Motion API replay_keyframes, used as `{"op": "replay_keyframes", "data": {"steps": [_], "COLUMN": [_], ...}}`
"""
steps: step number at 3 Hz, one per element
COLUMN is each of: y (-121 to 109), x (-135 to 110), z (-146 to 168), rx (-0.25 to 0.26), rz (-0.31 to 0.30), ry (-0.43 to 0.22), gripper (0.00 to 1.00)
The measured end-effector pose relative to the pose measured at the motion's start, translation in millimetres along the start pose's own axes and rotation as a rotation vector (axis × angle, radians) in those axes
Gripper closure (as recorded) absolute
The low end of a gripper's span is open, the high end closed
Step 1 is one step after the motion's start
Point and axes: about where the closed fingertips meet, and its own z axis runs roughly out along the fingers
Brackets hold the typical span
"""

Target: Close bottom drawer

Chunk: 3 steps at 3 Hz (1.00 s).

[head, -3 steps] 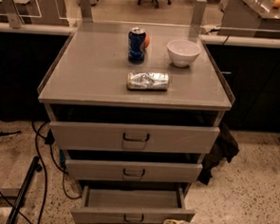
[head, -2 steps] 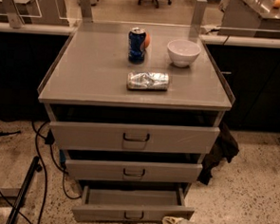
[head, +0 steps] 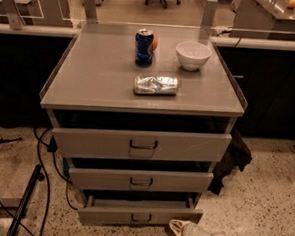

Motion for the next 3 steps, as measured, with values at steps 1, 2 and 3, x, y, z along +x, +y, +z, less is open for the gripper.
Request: {"op": "replay_keyframes", "data": {"steps": [1,2,3], "y": [-12.3,-21.2,-28.3], "x": [-1.9,-2.9,-2.9], "z": [15.1,30.9,45.7], "rx": [0.001,-0.010,-0.025], "rz": [-0.014,-0.022,-0.026], "ry": [-0.003,-0.003,0.001], "gripper": [1.00,1.00,1.00]}}
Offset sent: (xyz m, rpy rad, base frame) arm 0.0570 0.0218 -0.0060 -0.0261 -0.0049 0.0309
